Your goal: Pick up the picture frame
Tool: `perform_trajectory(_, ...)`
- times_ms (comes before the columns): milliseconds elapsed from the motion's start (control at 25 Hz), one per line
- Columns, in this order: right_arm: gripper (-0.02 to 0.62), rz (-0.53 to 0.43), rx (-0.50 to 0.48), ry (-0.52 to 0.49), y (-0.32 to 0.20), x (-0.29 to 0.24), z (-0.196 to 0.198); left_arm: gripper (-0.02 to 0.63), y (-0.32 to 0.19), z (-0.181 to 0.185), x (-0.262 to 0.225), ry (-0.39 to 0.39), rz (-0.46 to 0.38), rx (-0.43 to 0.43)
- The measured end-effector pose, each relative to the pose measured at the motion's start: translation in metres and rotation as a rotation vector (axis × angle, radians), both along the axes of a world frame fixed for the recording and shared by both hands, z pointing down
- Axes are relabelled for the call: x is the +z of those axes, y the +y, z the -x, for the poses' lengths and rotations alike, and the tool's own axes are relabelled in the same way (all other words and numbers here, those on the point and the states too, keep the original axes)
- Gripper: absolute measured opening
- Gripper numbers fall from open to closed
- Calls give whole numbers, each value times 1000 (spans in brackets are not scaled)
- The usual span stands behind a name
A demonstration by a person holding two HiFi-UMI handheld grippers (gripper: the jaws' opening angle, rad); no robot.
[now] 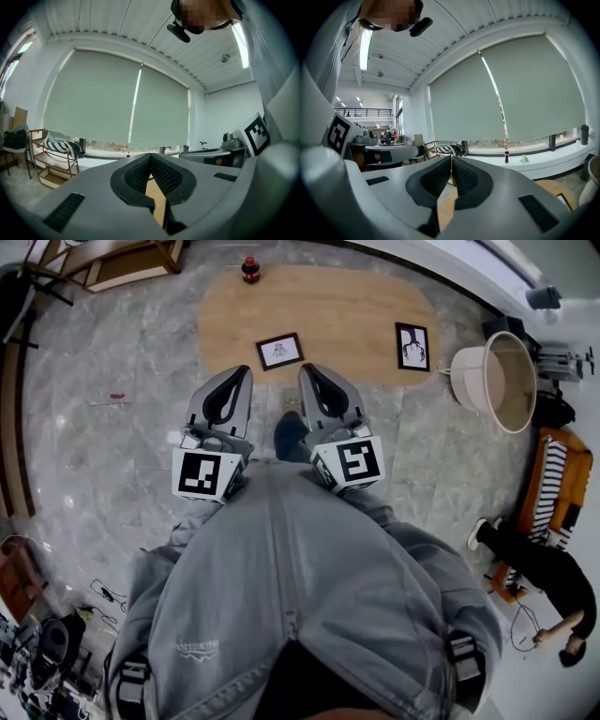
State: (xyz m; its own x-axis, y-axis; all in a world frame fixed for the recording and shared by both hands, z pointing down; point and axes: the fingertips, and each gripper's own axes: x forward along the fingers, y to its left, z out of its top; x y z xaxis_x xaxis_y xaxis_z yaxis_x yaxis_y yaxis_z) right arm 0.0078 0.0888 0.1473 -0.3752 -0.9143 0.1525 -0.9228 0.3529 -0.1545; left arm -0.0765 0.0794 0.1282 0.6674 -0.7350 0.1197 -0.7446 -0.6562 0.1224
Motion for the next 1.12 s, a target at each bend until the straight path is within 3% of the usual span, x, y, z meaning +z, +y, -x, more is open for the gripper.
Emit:
perform_trajectory(640,34,28,-136,-2,-144,15,-79,18,-135,-73,11,-24,32,-132)
perform_trajectory(1120,34,77,-206,6,-179,38,-98,18,-163,-89,24,-38,40,-184)
